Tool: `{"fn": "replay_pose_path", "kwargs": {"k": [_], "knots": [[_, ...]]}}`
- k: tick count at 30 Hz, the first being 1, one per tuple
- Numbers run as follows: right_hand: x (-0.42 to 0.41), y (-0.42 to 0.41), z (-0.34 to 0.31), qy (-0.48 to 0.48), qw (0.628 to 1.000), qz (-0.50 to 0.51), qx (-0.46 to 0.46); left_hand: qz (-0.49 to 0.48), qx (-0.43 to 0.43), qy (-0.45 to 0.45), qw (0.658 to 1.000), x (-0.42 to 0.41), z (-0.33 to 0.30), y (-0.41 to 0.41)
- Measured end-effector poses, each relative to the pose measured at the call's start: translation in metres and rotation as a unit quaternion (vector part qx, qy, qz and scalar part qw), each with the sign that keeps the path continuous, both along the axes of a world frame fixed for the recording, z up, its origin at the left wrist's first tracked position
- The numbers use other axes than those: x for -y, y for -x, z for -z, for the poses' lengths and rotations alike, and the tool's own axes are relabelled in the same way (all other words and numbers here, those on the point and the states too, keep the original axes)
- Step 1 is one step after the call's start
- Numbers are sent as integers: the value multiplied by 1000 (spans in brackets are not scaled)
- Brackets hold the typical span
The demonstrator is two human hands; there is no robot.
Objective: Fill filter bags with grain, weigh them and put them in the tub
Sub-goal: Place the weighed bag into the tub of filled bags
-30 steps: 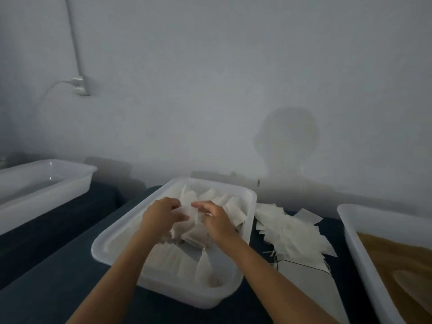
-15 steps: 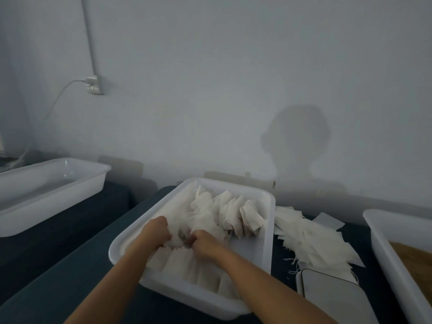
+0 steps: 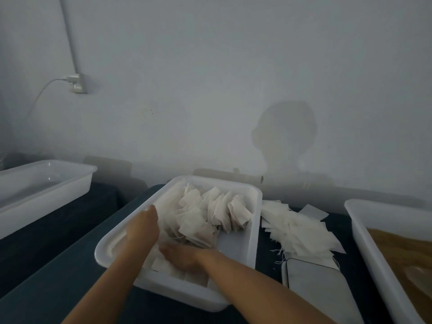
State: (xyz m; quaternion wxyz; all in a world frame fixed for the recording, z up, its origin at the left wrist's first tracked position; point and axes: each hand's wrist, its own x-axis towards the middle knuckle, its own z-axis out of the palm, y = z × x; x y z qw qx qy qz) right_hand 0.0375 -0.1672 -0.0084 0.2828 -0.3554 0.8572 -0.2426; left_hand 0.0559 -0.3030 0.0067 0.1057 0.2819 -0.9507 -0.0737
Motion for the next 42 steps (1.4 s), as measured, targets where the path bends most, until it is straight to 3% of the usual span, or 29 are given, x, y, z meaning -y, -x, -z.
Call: {"fn": "replay_pose_path", "kwargs": {"k": [3,7,11,15,19,21,26,33,38,42], "knots": [[-8,0,-14,54,998,-4,-32,0,-71,30,997,-10,-9,-3],[-42,17,-42,212,969,54,-119,30,-127,42,991,-29,-22,-1],[-105,52,-54,288,908,223,-206,75,-159,12,984,-58,-29,11],[-180,85,-26,162,868,371,-287,111,-158,-11,981,-85,-26,23],[-227,97,2,-32,866,435,-245,134,-137,-32,981,-105,-17,31],[-238,100,10,-77,868,441,-213,146,-124,-37,981,-112,-12,33],[-250,107,21,-87,894,403,-173,154,-101,-25,983,-117,-4,35],[-256,115,12,-90,886,414,-188,165,-93,-14,982,-124,1,36],[-254,111,15,-94,900,383,-183,169,-90,3,981,-125,1,35],[-251,108,17,-106,893,376,-223,168,-77,2,983,-126,2,32]]}}
